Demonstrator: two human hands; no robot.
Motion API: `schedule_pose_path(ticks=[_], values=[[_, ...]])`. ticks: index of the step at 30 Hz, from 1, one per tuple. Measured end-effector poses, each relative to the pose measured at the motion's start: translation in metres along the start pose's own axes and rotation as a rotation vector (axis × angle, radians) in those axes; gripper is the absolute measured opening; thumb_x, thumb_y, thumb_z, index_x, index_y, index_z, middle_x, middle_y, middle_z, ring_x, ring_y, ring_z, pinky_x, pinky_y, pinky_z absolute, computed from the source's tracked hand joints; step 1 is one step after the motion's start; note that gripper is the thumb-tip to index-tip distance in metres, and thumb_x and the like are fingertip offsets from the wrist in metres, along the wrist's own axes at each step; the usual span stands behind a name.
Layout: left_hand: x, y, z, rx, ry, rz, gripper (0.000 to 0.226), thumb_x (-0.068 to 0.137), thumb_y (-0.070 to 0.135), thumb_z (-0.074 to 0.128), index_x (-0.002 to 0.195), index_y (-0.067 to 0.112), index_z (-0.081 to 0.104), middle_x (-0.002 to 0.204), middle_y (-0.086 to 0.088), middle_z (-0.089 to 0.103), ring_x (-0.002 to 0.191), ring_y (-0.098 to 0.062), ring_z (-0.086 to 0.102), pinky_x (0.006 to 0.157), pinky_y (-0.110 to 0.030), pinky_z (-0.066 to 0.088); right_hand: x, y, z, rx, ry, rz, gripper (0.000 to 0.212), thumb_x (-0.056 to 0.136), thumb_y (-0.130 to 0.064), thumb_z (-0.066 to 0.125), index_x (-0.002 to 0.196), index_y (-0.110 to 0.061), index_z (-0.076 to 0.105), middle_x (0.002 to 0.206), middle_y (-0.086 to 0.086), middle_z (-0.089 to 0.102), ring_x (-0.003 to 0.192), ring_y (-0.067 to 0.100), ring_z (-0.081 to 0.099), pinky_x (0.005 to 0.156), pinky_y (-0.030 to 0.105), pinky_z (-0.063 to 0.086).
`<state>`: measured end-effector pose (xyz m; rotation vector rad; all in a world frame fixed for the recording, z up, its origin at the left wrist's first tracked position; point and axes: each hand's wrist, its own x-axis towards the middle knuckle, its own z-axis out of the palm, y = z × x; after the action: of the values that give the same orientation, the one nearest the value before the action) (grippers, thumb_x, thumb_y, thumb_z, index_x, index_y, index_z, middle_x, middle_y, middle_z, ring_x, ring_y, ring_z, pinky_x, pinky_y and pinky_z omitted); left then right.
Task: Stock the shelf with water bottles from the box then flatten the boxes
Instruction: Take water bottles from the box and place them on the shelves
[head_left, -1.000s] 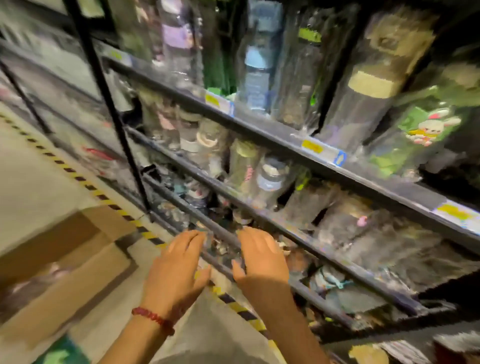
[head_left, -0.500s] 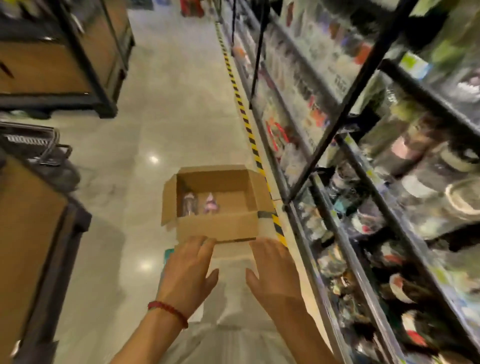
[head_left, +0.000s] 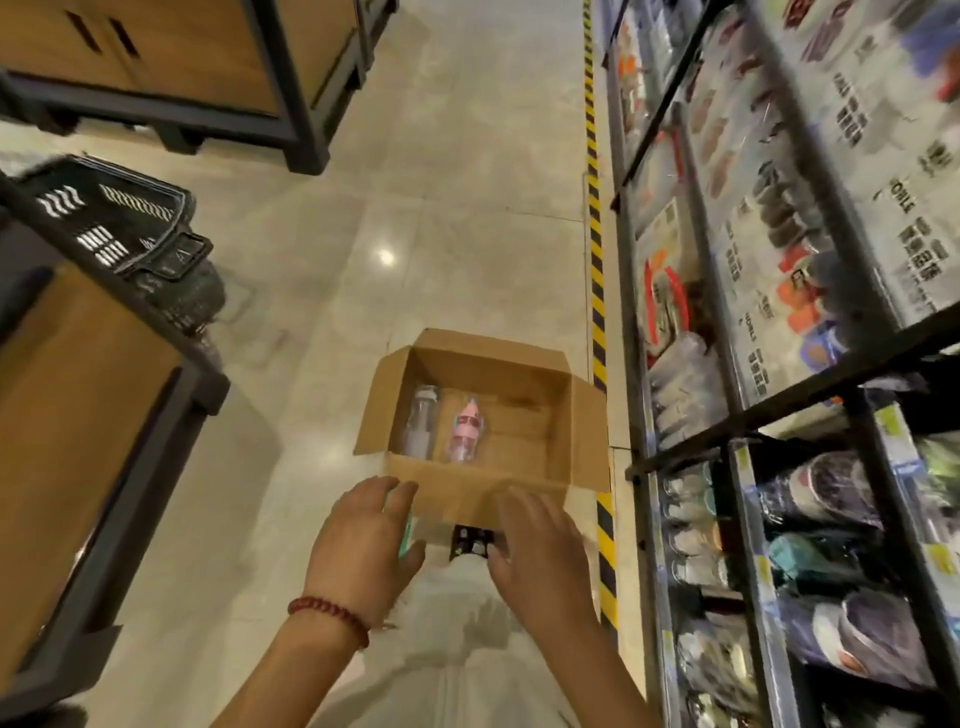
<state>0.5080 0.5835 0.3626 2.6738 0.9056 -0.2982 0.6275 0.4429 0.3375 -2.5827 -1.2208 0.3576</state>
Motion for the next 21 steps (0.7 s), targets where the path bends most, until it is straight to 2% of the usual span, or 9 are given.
schedule_pose_path(ticks=[2, 6, 8, 9, 11, 14, 15, 18, 21], values=[[0.045, 0.006, -0.002, 0.016, -0.039, -0.005, 0.061, 0.042, 0.036, 0.088, 0.097, 0.019, 0.070, 0.087, 0.001, 0.067, 0.072, -0.019, 0.066, 0.061, -0.028, 0.056, 0.044, 0.019, 0.003, -0.006, -0.051, 0.026, 0.045, 0.052, -0.023, 0.083, 0.091, -0.023, 0.061, 0.093, -0.004, 0.065, 0.087, 0.022, 0.064, 0.063, 0.033, 0.055], [0.145, 0.013, 0.011, 0.047, -0.066, -0.055, 0.063, 0.037, 0.035, 0.090, 0.094, 0.016, 0.071, 0.083, -0.002, 0.068, 0.070, -0.022, 0.066, 0.060, -0.030, 0.056, 0.129, 0.055, 0.021, 0.019, -0.127, 0.036, 0.055, 0.043, -0.030, 0.088, 0.093, -0.024, 0.065, 0.092, -0.004, 0.067, 0.080, 0.020, 0.066, 0.063, 0.031, 0.056], [0.193, 0.013, 0.028, -0.002, -0.107, -0.085, 0.057, 0.048, 0.030, 0.087, 0.099, 0.013, 0.068, 0.089, -0.005, 0.067, 0.078, -0.027, 0.065, 0.066, -0.031, 0.054, 0.171, 0.071, 0.043, 0.012, -0.161, 0.051, 0.055, 0.037, -0.031, 0.090, 0.088, -0.024, 0.070, 0.087, -0.005, 0.068, 0.075, 0.018, 0.066, 0.060, 0.029, 0.055], [0.215, 0.012, 0.038, -0.052, -0.126, -0.125, 0.054, 0.059, 0.031, 0.082, 0.108, 0.014, 0.064, 0.099, -0.004, 0.065, 0.089, -0.027, 0.063, 0.074, -0.031, 0.052, 0.190, 0.080, 0.058, 0.018, -0.182, 0.059, 0.053, 0.037, -0.030, 0.091, 0.086, -0.026, 0.070, 0.084, -0.007, 0.067, 0.072, 0.016, 0.065, 0.058, 0.027, 0.054], [0.259, 0.007, 0.066, -0.109, -0.159, -0.192, 0.050, 0.077, 0.034, 0.068, 0.124, 0.020, 0.053, 0.116, 0.000, 0.058, 0.108, -0.021, 0.054, 0.086, -0.030, 0.045, 0.227, 0.101, 0.088, 0.053, -0.240, 0.089, 0.049, 0.046, -0.026, 0.089, 0.090, -0.027, 0.067, 0.086, -0.006, 0.064, 0.073, 0.017, 0.063, 0.059, 0.027, 0.051], [0.318, -0.009, 0.129, -0.230, -0.210, -0.279, 0.043, 0.080, 0.034, 0.064, 0.120, 0.019, 0.055, 0.113, -0.002, 0.059, 0.105, -0.022, 0.054, 0.076, -0.028, 0.042, 0.272, 0.136, 0.142, 0.075, -0.389, 0.138, 0.030, 0.086, -0.023, 0.061, 0.116, -0.022, 0.055, 0.115, 0.000, 0.055, 0.104, 0.021, 0.052, 0.080, 0.029, 0.042], [0.335, -0.019, 0.154, -0.266, -0.224, -0.321, 0.041, 0.079, 0.034, 0.065, 0.116, 0.017, 0.057, 0.110, -0.005, 0.060, 0.101, -0.025, 0.056, 0.072, -0.028, 0.040, 0.284, 0.149, 0.165, 0.116, -0.411, 0.160, 0.029, 0.090, -0.024, 0.055, 0.119, -0.021, 0.051, 0.118, 0.000, 0.053, 0.108, 0.021, 0.049, 0.082, 0.029, 0.040], [0.378, -0.049, 0.232, -0.270, -0.291, -0.381, 0.041, 0.078, 0.035, 0.068, 0.111, 0.014, 0.056, 0.106, -0.011, 0.061, 0.098, -0.029, 0.058, 0.070, -0.030, 0.040, 0.307, 0.180, 0.238, 0.196, -0.456, 0.276, 0.030, 0.089, -0.027, 0.056, 0.118, -0.021, 0.050, 0.114, 0.000, 0.053, 0.109, 0.022, 0.049, 0.083, 0.031, 0.043], [0.416, -0.076, 0.305, -0.259, -0.338, -0.421, 0.051, 0.079, 0.034, 0.068, 0.123, 0.012, 0.054, 0.115, -0.013, 0.061, 0.106, -0.031, 0.057, 0.078, -0.033, 0.043, 0.322, 0.204, 0.319, 0.226, -0.542, 0.355, 0.032, 0.088, -0.028, 0.058, 0.118, -0.021, 0.051, 0.111, 0.002, 0.055, 0.103, 0.021, 0.052, 0.081, 0.033, 0.048]])
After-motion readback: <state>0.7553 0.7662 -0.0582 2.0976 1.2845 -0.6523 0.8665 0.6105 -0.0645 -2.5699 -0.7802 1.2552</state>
